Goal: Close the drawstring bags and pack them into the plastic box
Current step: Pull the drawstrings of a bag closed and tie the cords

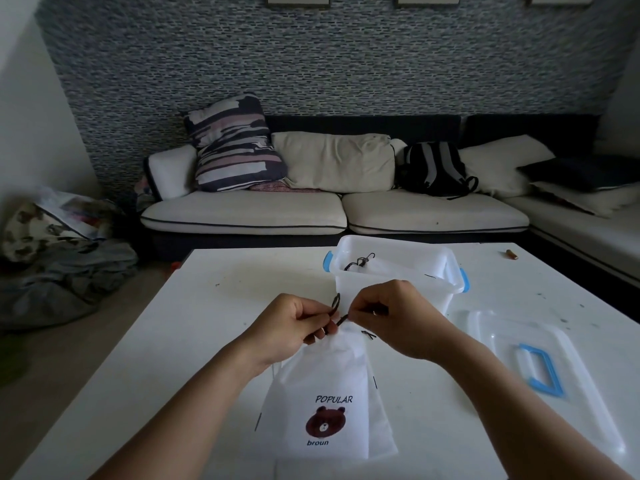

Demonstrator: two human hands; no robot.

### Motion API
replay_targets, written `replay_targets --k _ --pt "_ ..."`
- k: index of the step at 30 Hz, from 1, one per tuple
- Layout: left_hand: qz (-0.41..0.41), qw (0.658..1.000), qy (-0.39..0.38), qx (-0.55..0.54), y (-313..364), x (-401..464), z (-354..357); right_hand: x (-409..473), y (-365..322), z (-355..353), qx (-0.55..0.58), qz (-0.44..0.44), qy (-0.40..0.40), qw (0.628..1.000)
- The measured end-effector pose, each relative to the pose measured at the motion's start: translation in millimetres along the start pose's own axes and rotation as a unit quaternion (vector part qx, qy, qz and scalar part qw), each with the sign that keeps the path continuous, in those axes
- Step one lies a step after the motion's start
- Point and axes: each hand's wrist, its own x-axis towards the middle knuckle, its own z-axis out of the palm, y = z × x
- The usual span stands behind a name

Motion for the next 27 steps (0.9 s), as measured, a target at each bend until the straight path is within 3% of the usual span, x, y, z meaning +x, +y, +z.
replay_targets --k 4,9,13,18,27 --pt "0.009 1.0 0.021 -0.004 2 0 3 1 3 -1 0.022 -0.017 0.055 0.998" --pt "0.0 1.0 0.014 0.008 3 2 5 2 -2 -1 0.026 -0.029 0.029 0.999" --pt "-0.003 0.999 -0.03 0.034 3 -1 3 4 -4 3 0.026 -0.054 0.071 0.996" --pt "-0.008 0.996 -0.083 -0.02 9 -5 9 10 -9 13 0.048 -0.057 0.125 0.989" --pt "-0.011 0.997 0.021 -0.078 10 -3 12 14 -10 12 0.043 -0.04 0.116 0.992"
